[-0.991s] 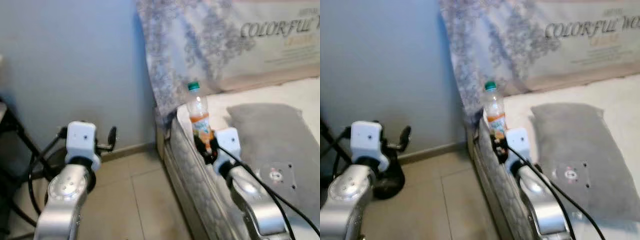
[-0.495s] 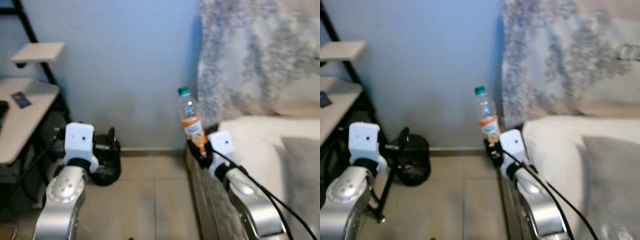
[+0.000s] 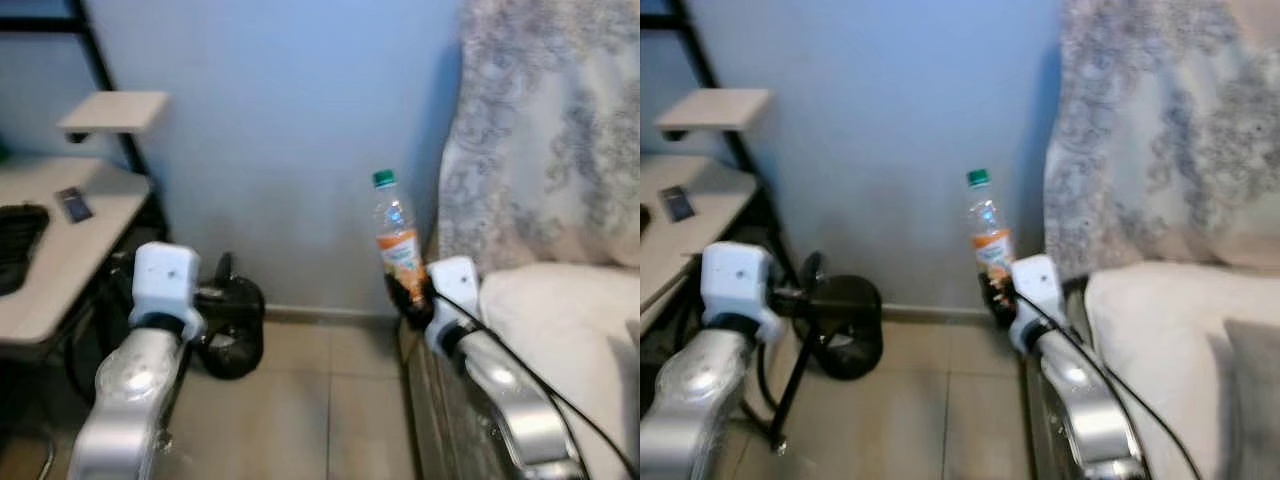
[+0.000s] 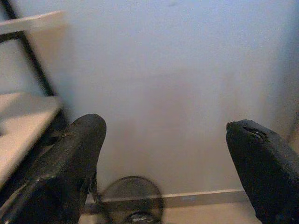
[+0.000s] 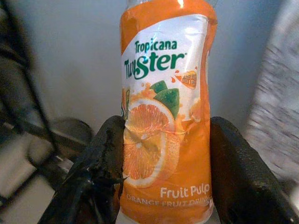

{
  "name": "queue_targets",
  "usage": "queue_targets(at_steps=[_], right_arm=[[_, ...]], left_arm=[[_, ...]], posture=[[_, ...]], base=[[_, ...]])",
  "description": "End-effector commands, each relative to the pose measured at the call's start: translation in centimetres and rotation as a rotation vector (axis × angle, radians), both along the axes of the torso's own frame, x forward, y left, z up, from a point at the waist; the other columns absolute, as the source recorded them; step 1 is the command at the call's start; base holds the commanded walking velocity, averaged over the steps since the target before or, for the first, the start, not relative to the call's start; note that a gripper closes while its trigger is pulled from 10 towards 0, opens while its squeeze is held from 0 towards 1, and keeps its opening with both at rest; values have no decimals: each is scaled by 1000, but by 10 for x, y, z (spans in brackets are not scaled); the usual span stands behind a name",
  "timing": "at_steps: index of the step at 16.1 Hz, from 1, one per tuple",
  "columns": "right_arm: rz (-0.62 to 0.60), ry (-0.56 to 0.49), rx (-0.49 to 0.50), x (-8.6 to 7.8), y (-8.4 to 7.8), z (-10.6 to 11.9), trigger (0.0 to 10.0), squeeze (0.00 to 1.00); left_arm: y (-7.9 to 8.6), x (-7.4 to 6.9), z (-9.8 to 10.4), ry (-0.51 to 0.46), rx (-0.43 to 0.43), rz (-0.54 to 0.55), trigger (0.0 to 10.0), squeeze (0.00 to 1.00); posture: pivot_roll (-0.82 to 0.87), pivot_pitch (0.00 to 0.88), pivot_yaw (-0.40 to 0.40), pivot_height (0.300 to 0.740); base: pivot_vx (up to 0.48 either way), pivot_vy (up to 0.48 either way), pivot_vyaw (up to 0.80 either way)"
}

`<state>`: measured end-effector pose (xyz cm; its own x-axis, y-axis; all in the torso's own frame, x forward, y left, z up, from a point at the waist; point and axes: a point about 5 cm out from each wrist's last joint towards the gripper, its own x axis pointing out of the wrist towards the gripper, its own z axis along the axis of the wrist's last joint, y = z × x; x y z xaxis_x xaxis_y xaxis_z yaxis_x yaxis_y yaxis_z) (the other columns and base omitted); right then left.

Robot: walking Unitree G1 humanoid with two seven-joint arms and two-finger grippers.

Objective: Clean up the room

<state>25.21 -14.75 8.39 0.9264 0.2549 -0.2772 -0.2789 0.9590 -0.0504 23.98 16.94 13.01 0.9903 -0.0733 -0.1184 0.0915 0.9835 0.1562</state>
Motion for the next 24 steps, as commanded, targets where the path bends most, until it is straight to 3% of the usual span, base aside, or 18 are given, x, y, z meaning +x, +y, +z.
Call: queue_targets(at_steps=[1, 7, 10, 14, 20, 24], right_arm=[[1, -20, 19, 4, 3, 5, 10000, 0], [12, -14, 0, 3, 1, 2, 10000, 0], [46, -12, -21, 2, 6, 1, 10000, 0], [-11, 8, 12, 1, 0, -2, 10000, 0], [71, 53, -93, 0, 1, -10, 10000, 0], [89, 97, -88, -1, 2, -17, 10000, 0]], left_arm=[[8, 0, 2, -6, 25, 20, 10000, 0], [12, 2, 0, -2, 37, 23, 10000, 0], [12, 3, 0, -3, 37, 21, 10000, 0], [10, 1, -2, 5, 38, 5, 10000, 0], [8, -2, -4, 12, 35, 0, 10000, 0], [8, -4, -6, 20, 38, -2, 10000, 0]], posture=[[53, 0, 6, 740], [57, 0, 13, 740], [56, 0, 16, 740], [49, 0, 20, 740], [53, 0, 9, 740], [53, 0, 7, 740]], base=[[322, 0, 0], [322, 0, 0], [322, 0, 800], [324, 0, 369], [321, 0, 133], [321, 0, 600]])
